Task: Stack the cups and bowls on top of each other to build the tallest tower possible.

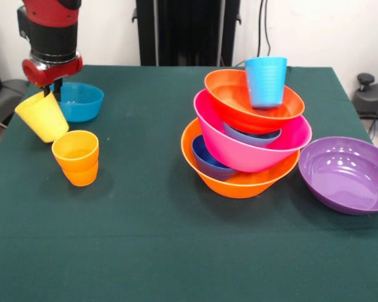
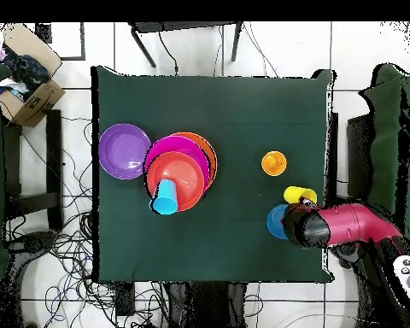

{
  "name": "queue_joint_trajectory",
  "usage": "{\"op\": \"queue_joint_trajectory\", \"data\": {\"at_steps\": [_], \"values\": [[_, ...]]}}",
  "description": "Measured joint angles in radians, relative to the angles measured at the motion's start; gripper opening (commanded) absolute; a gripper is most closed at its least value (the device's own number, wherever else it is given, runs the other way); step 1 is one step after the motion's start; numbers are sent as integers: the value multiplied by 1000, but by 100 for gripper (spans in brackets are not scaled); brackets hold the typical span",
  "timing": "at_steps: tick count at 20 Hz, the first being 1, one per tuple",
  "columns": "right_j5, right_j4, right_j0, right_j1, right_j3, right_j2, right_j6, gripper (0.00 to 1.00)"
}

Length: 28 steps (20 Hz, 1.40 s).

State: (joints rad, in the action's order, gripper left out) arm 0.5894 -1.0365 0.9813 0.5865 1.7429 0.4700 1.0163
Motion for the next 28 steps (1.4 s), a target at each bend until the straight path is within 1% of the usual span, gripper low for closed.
{"op": "queue_joint_trajectory", "data": {"at_steps": [10,20,23,28], "values": [[0,30,-7,51,38,0,0,0],[0,75,-34,129,109,0,0,0],[0,103,-44,159,142,0,0,0],[0,184,-45,209,201,0,0,0]]}}
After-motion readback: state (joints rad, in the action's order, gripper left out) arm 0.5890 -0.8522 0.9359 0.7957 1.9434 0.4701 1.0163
